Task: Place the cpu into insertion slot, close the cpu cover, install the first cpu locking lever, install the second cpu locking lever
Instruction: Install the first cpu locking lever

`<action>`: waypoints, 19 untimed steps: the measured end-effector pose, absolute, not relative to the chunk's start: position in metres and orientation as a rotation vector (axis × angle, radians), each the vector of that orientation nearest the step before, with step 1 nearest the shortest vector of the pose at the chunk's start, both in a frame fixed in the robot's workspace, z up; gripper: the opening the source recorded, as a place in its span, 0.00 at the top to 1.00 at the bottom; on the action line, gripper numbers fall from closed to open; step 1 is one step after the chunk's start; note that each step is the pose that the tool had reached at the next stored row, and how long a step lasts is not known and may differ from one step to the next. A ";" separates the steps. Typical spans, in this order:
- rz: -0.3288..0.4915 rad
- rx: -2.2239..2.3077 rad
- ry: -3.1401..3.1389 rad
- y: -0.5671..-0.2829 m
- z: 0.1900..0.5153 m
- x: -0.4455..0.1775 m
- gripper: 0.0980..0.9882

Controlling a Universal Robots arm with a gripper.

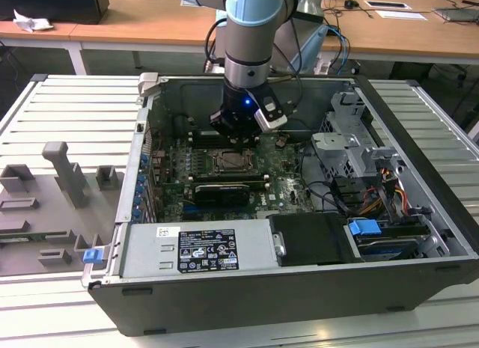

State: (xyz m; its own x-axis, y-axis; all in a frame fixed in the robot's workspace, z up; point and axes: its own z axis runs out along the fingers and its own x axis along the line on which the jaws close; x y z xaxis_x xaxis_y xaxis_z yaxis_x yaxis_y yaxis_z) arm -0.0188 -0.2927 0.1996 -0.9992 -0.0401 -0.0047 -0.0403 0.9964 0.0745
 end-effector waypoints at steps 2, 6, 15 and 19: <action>0.125 -0.064 3.135 -0.293 0.201 -0.019 0.99; 0.132 -0.064 3.133 -0.291 0.207 -0.018 0.99; 0.131 -0.064 3.133 -0.292 0.212 -0.018 0.99; 0.131 -0.064 3.133 -0.293 0.212 -0.018 0.99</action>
